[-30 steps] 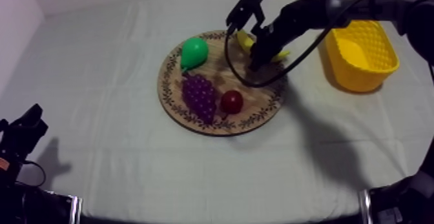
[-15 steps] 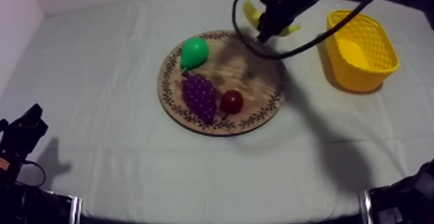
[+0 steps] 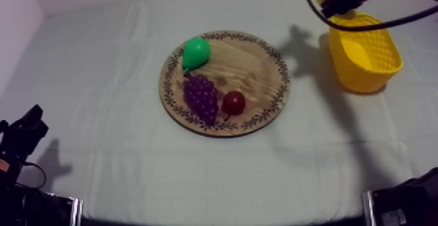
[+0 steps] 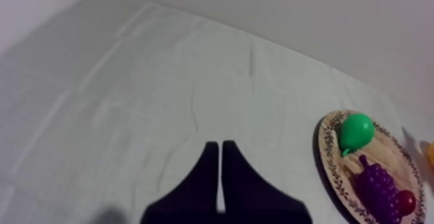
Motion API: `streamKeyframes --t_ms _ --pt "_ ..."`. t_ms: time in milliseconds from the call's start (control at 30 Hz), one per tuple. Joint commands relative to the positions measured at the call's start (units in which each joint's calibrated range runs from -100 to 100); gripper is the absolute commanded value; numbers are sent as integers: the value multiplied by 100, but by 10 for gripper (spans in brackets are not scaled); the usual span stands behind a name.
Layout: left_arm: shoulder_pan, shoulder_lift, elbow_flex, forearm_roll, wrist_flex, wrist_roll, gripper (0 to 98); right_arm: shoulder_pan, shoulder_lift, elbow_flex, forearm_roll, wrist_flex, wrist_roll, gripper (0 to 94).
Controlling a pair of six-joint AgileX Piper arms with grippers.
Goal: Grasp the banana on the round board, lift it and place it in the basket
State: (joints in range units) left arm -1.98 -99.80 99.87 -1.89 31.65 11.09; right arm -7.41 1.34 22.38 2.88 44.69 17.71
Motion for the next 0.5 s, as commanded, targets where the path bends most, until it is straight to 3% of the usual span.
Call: streamKeyframes --t_ms 0,467 --pt "-1 -3 2 1 4 1 1 203 -198 243 74 -34 -53 242" --pt "-1 -3 2 1 4 2 1 1036 -422 1042 157 -193 -52 247"
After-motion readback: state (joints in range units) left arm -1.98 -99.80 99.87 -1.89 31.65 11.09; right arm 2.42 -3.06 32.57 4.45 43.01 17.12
